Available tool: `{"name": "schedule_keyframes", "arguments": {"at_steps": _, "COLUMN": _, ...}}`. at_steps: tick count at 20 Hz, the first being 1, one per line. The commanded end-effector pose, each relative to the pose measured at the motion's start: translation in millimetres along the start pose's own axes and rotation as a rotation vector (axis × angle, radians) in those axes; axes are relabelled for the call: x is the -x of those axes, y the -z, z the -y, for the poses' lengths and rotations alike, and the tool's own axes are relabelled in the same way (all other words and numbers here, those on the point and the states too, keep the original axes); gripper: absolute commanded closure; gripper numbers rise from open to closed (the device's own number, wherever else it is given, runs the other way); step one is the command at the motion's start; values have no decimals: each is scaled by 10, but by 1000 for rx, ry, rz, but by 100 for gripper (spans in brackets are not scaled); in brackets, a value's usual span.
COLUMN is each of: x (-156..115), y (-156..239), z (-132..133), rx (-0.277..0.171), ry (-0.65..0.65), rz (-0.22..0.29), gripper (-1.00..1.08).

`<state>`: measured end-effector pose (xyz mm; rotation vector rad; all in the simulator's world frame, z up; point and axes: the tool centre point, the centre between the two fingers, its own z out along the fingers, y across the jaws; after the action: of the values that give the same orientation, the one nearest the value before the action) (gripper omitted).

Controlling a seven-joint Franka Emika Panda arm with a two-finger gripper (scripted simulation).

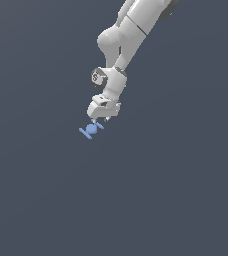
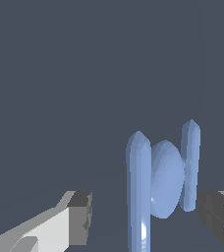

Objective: Pick up the object and move it to a goal position.

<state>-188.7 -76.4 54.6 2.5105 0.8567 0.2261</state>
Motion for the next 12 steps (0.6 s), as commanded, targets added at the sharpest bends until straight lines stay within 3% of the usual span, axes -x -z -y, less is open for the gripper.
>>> {"name": "schedule_keyframes", "arguments": {"at_steps": 1, "x": 1, "y": -1, "z": -3, "rx": 0, "ry": -1, "rz": 0, "gripper": -60}}
{"name": "schedule_keyframes", "arguments": {"at_steps": 12, "x": 10, "y": -188, "z": 4, "rx": -1, "ry": 0, "rz": -1, "gripper": -60}}
